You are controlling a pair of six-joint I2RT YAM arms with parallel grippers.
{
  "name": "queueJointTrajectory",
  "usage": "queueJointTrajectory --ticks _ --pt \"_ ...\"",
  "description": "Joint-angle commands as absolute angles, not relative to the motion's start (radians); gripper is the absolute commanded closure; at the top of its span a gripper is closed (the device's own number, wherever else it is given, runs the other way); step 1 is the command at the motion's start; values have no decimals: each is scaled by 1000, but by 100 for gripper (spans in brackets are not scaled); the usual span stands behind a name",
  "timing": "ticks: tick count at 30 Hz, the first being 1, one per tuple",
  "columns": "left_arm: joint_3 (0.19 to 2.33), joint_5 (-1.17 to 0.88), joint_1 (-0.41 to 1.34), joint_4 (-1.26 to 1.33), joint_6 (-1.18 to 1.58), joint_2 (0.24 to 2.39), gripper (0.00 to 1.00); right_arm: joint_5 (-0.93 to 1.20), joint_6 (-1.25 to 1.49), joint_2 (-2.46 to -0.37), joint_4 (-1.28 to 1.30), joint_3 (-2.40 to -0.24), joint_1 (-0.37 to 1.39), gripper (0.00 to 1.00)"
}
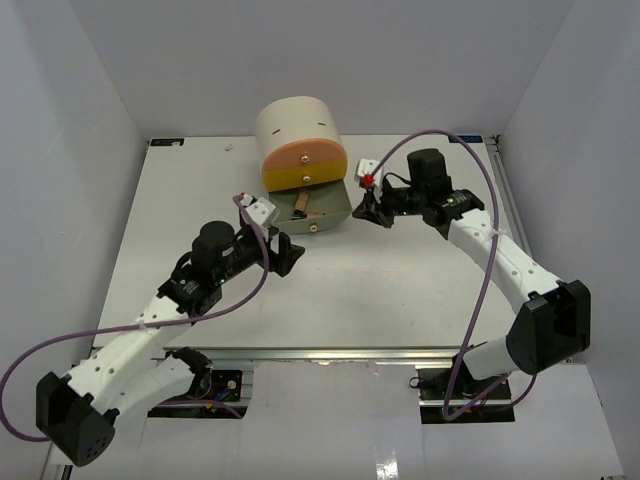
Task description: Organize the makeup
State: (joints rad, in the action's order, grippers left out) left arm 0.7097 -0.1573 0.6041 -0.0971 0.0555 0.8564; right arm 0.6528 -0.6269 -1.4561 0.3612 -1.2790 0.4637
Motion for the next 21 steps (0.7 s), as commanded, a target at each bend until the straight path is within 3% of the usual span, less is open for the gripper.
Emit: queueJointTrajectory --ticks 1,4,12,21 --pt "748 -358 598 -77 69 1002 12 984 -705 -1359 346 -1088 394 92" --pt "792 -400 598 -78 66 1150 18 1096 -781 -1319 345 -1045 351 92" --pt "933 -288 606 -111 -93 1444 33 1056 -801 -1292 330 -1023 348 92" --pt "1057 -175 614 -117 -327 1652 41 1039 -758 -1289 285 -1003 347 92"
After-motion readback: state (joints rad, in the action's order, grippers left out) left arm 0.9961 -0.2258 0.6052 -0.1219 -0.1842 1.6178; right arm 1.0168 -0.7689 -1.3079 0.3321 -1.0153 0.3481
